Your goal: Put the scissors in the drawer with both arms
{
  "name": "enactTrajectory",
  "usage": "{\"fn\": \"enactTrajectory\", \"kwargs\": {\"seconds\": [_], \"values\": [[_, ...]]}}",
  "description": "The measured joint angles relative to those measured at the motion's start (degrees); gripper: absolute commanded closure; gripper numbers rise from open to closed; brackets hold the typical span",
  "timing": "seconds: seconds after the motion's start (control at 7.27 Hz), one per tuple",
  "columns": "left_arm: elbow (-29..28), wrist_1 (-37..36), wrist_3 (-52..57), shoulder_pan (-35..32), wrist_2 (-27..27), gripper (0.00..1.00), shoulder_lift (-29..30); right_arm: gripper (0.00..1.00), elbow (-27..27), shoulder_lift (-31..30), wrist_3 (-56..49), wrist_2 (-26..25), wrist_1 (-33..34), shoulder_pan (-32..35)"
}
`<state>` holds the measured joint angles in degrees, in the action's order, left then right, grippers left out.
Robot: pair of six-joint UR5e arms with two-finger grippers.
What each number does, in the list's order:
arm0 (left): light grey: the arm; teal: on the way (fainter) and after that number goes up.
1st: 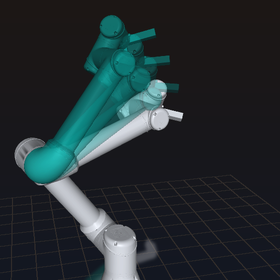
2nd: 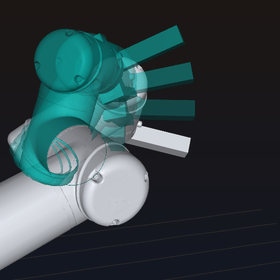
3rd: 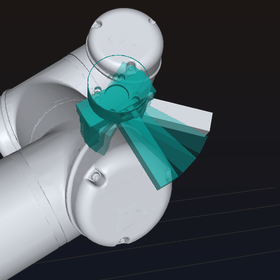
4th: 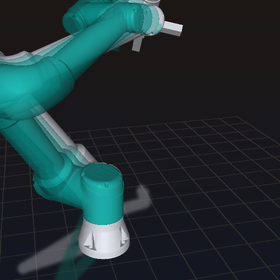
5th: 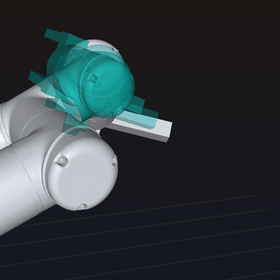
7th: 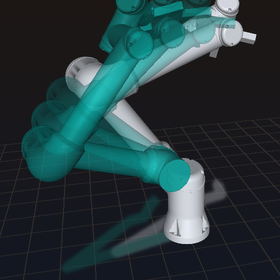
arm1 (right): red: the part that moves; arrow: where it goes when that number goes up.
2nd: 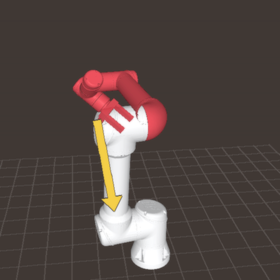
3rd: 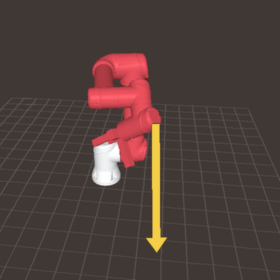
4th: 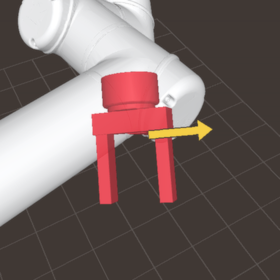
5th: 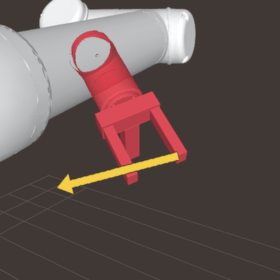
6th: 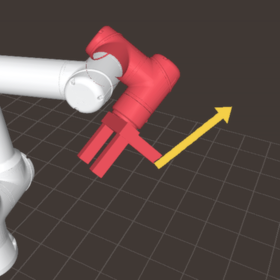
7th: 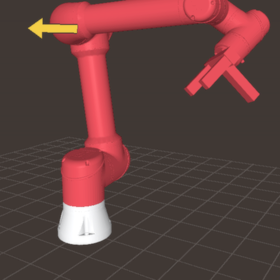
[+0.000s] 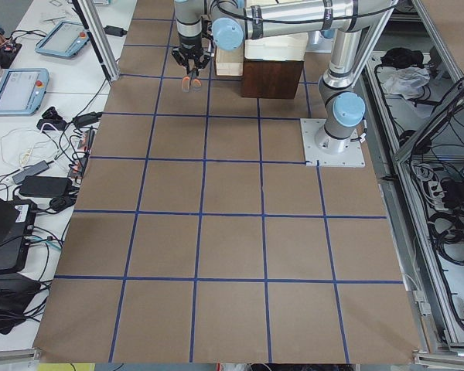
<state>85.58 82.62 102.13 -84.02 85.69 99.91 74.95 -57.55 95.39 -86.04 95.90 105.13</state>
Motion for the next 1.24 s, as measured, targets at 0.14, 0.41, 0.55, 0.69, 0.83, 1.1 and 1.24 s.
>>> {"fn": "enactTrajectory", "kwargs": {"seconds": [0.14, 0.41, 0.55, 0.69, 0.83, 1.1, 1.24], "values": [[0.1, 0.0, 0.0, 0.0, 0.0, 1.0, -0.1, 0.0, -0.4, 0.4, -0.2, 0.0, 0.0, 0.0], [0.3, 0.0, 0.0, 0.0, -0.1, 1.0, -0.1, 0.0, -1.1, 0.9, -0.5, 0.0, 0.1, -0.1], [0.3, 0.0, 0.0, 0.0, -0.1, 1.0, -0.2, 0.0, -1.7, 1.0, -0.5, 0.0, 0.1, -0.2], [0.3, 0.0, 0.0, 0.0, -0.1, 1.0, -0.2, 0.0, -2.1, 1.2, -0.7, 0.0, 0.1, -0.3], [0.3, 0.0, 0.0, 0.0, -0.1, 1.0, -0.2, 0.0, -2.4, 1.4, -1.1, 0.0, 0.1, -0.4], [0.3, 0.0, 0.0, 0.0, -0.1, 1.0, -0.2, 0.0, -3.4, 1.9, -1.5, 0.0, 0.1, -0.8], [0.4, 0.0, 0.0, 0.0, -0.1, 1.0, -0.2, 0.0, -4.1, 2.4, -1.5, 0.1, 0.1, -0.9]]}}
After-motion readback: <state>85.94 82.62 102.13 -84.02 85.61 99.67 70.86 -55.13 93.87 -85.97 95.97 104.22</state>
